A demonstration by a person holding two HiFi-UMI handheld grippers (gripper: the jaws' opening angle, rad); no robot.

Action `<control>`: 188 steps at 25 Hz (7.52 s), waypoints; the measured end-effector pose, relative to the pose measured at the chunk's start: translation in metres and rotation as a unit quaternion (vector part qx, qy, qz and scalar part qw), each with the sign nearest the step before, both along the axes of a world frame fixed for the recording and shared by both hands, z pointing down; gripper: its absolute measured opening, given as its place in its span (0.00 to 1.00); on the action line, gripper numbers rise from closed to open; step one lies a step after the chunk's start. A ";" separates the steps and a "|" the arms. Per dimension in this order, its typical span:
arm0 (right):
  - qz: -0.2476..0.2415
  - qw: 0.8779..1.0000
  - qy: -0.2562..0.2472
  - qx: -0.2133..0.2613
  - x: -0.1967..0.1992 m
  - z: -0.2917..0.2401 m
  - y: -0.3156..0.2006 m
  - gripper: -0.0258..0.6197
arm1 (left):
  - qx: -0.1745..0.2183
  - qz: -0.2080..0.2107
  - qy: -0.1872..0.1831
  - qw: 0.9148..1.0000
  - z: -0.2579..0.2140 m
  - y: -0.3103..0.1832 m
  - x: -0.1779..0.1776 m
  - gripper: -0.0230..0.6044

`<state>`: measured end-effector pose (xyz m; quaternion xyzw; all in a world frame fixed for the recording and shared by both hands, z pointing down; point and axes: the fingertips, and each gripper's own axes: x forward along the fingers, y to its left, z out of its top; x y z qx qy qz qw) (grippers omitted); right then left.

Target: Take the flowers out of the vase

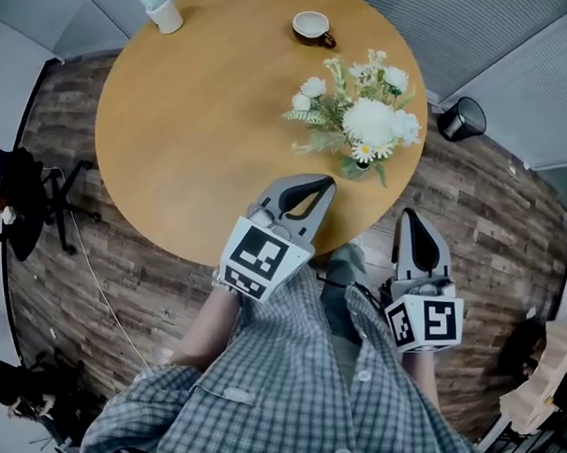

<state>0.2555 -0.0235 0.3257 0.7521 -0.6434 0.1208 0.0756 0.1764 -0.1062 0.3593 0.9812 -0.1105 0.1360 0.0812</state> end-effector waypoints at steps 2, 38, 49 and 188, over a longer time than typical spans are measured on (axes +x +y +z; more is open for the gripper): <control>-0.020 1.000 -0.001 0.001 0.003 0.000 -0.008 0.06 | 0.003 -0.018 -0.003 1.000 0.000 -0.006 0.002 0.05; -0.184 0.980 -0.018 -0.070 0.055 0.037 -0.061 0.06 | 0.079 -0.058 -0.142 0.985 0.110 -0.016 0.086 0.39; -0.272 0.956 0.001 -0.106 0.037 0.061 -0.071 0.09 | 0.071 -0.066 -0.123 0.988 0.115 -0.016 0.087 0.35; -0.212 0.975 -0.071 -0.002 0.050 0.021 -0.085 0.06 | 0.107 -0.218 -0.044 0.969 -0.020 -0.036 0.009 0.05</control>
